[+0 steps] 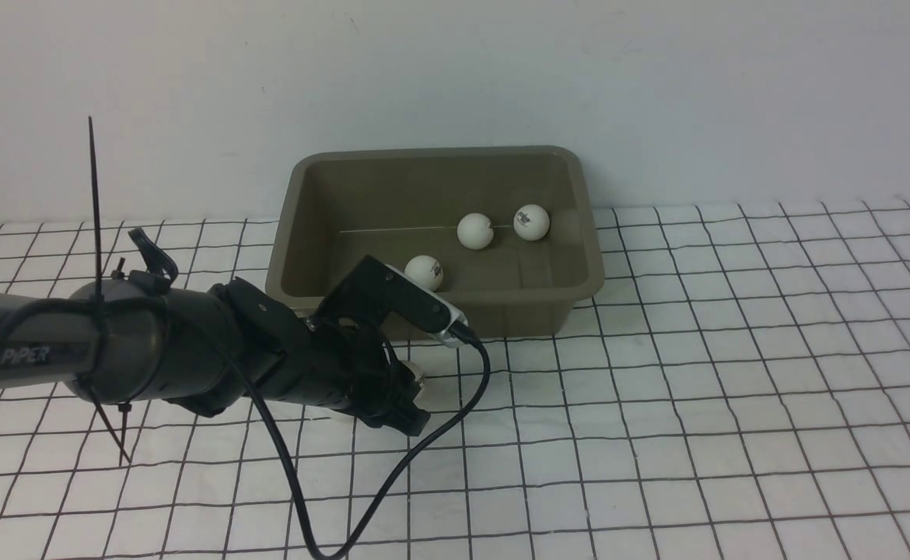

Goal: Put the table tennis balls into the box on the white checkered tablecloth.
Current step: 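Reach for and grasp a ping pong ball on the table beside the basket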

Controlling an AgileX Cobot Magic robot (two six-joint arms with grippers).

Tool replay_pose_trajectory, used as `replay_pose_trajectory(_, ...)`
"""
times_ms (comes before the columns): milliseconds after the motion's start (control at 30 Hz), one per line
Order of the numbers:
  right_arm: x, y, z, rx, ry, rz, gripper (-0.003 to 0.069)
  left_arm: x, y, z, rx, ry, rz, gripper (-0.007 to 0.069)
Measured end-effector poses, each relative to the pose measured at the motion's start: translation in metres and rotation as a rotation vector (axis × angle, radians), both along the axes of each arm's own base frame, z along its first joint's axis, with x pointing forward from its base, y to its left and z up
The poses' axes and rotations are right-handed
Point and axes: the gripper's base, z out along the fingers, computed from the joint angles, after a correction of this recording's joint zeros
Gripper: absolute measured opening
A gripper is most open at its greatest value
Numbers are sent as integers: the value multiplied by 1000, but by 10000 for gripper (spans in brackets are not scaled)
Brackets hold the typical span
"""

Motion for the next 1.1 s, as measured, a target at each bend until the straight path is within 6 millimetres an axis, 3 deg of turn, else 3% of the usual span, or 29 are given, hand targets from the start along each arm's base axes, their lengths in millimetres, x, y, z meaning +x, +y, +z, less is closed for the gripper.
replay_pose_trajectory(100, 0, 0, 0, 0, -1, 0, 388, 0, 0, 2, -4, -5, -2, 262)
replay_pose_trajectory(200, 0, 0, 0, 0, -1, 0, 388, -4, -2, 12, -30, -2, -26, 82)
replay_pose_trajectory(267, 0, 0, 1, 1, -8, 0, 388, -8, -4, 24, -64, -1, -58, 20)
replay_pose_trajectory(533, 1, 0, 2, 3, -23, 0, 388, -26, -6, 74, -156, -61, -143, -1)
replay_pose_trajectory(767, 1, 0, 2, -3, -24, 0, 388, -28, -6, 79, -159, -74, -144, 3)
replay_pose_trajectory(867, 1, -1, 2, -17, -26, -1, 388, -30, -7, 78, -164, -58, -162, 52)
replay_pose_trajectory(1100, 1, -1, 2, -22, -29, -1, 388, -32, -6, 76, -139, -31, -189, 458)
